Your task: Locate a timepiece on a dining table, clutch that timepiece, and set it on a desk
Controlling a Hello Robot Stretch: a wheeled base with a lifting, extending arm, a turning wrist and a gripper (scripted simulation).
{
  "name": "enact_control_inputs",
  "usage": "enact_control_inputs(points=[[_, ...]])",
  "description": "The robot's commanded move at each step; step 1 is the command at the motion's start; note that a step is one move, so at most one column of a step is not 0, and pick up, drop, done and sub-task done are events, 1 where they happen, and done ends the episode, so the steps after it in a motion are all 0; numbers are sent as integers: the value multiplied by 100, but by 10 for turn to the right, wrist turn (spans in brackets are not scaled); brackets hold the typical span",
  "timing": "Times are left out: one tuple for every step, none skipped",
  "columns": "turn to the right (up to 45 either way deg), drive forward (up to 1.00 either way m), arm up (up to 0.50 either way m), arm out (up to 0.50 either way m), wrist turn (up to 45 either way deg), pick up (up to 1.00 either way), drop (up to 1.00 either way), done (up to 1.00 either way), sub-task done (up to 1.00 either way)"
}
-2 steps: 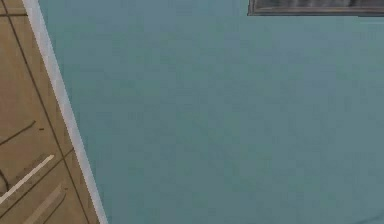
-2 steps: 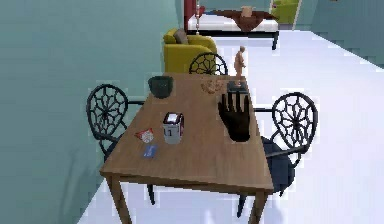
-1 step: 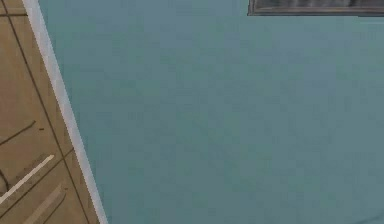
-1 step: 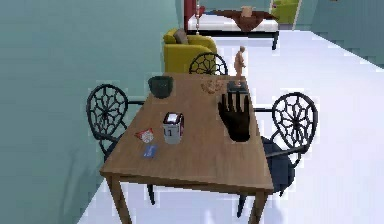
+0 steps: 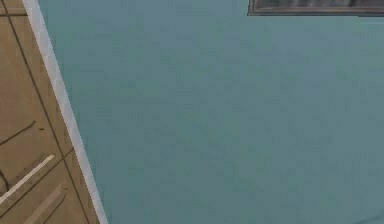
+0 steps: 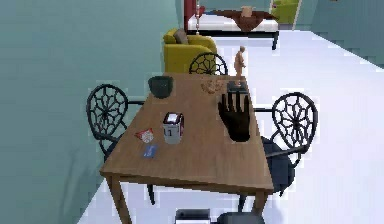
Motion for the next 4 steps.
enact_control_inputs(points=[[0,0,0,50,0,0,0,0,0],[0,0,0,0,450,0,0,0,0],[0,0,0,0,450,0,0,0,0],[0,0,0,0,450,0,0,0,0]])
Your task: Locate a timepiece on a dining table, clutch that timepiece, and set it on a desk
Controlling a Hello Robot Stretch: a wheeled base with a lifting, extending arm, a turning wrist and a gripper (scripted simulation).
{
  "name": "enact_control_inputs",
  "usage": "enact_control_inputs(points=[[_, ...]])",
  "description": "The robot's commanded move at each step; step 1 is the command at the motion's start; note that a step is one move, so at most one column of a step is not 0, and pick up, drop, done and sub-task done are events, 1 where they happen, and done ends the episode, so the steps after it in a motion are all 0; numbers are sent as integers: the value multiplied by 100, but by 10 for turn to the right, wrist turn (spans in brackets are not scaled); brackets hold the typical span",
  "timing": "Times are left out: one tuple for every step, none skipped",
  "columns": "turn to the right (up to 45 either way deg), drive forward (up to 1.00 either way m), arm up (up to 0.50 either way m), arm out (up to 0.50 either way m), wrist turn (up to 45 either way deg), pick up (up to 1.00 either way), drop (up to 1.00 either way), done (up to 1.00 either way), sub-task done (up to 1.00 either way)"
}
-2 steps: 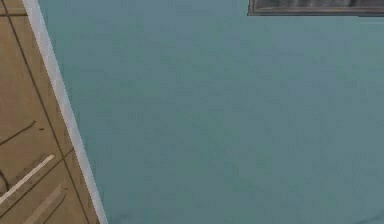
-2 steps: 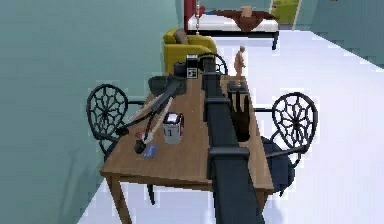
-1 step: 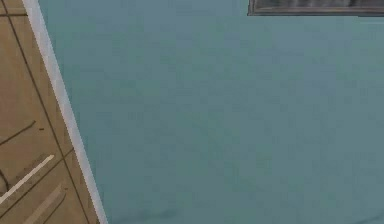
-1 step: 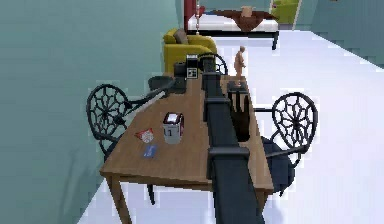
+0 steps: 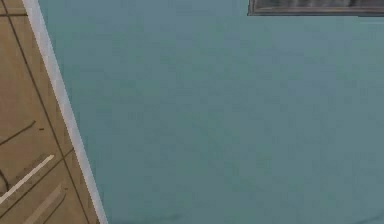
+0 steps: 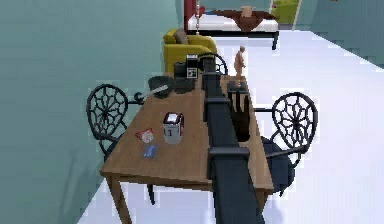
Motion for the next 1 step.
enact_control_inputs(points=[[0,0,0,0,360,0,0,0,0]])
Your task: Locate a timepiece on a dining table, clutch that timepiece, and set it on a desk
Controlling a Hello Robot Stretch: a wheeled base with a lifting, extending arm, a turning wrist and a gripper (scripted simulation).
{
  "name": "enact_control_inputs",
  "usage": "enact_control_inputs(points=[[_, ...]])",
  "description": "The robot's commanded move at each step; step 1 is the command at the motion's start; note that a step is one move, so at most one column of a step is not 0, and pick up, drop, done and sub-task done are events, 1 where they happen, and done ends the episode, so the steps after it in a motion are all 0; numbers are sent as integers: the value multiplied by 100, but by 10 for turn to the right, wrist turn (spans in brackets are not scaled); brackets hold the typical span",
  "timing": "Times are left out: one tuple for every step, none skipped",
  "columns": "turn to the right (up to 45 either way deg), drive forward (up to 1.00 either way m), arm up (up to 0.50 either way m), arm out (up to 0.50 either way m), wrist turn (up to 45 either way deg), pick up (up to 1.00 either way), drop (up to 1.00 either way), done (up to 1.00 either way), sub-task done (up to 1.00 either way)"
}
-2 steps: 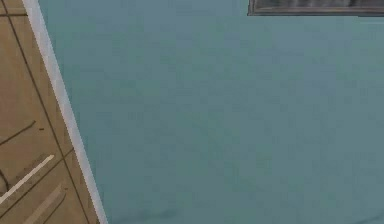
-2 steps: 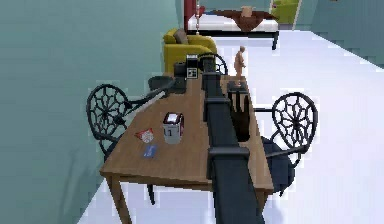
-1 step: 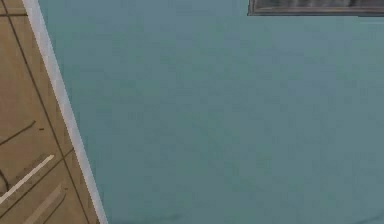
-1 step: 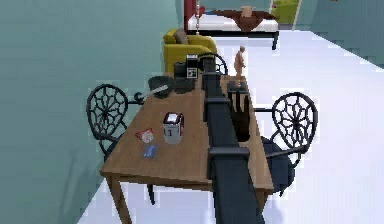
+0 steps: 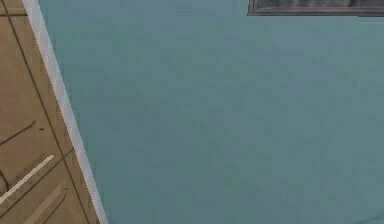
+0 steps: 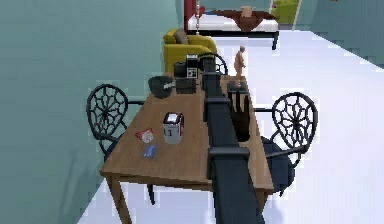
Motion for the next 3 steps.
enact_control_inputs(points=[[0,0,-30,0,0,0,0,0,0],[0,0,0,0,0,100,0,0,0],[0,0,10,0,0,0,0,0,0]])
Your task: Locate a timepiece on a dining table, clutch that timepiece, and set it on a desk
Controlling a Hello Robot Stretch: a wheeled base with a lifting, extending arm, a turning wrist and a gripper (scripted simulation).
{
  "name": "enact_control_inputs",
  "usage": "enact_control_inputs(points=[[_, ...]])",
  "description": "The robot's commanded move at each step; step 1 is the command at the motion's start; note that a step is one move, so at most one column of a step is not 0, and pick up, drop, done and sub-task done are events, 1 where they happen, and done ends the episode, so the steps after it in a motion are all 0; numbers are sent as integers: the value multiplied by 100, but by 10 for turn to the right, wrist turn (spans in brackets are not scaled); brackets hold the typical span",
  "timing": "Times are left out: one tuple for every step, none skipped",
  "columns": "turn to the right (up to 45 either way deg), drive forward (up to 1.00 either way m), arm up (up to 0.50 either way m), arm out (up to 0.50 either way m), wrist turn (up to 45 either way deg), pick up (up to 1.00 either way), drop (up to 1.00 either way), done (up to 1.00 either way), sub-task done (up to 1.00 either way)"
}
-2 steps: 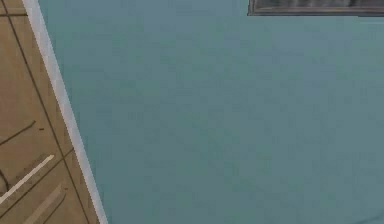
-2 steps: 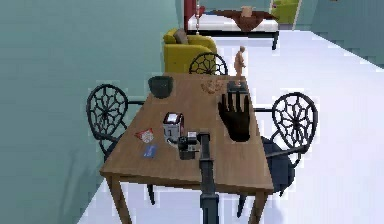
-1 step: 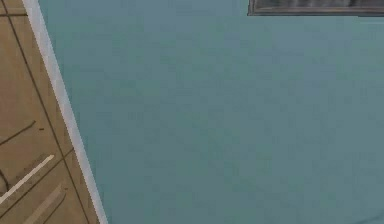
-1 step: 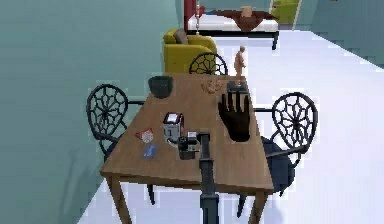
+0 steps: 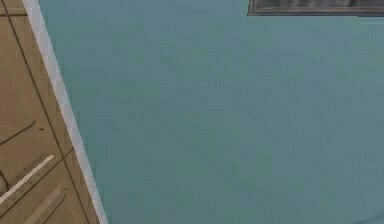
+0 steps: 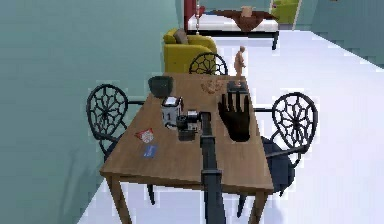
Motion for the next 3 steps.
enact_control_inputs(points=[[0,0,26,0,0,0,0,0,0],[0,0,0,0,-450,0,0,0,0],[0,0,0,0,-450,0,0,0,0]])
